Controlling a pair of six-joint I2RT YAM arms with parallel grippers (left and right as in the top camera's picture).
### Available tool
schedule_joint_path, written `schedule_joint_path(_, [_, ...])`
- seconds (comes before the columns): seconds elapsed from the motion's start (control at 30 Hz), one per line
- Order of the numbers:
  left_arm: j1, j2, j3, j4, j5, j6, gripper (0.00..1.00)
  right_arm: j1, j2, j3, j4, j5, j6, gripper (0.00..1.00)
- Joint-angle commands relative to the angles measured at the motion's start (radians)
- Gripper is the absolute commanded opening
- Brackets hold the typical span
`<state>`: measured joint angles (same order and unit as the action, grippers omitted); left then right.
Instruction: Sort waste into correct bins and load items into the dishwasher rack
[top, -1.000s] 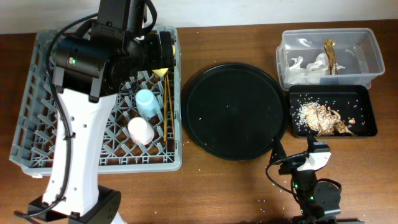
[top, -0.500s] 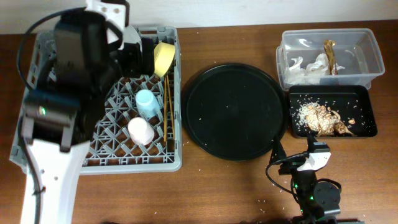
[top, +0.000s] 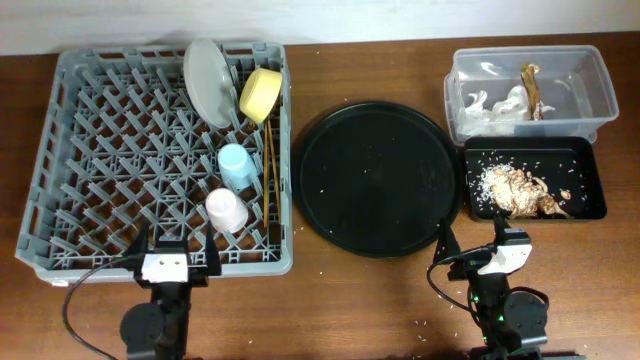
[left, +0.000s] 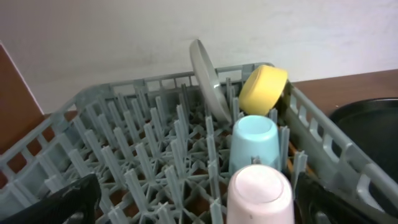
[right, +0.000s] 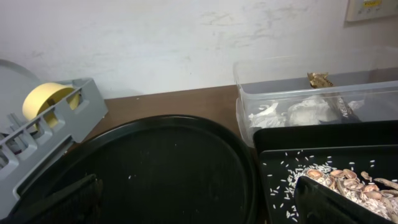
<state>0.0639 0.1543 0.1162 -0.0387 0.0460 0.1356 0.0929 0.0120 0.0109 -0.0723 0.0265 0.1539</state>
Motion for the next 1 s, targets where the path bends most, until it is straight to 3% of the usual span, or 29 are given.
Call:
schedule_joint_path(0.0, [0.043,-0.084,-0.093,0.042,0.018,0.017,0.99,0.006,-0.006,-0.005,-0.007,0.012,0.0,0.98])
schedule_joint_path(0.1, [0.047,-0.151,-0.108,-0.04,-0.008,0.019,0.99,0.006,-0.006,-0.005,-0.007,0.012,0.0,0.99])
schedule_joint_path(0.97, [0.047,-0.148,-0.108,-0.041,-0.008,0.019,0.99,0.006,-0.006,-0.005,-0.007,0.012,0.0,0.98])
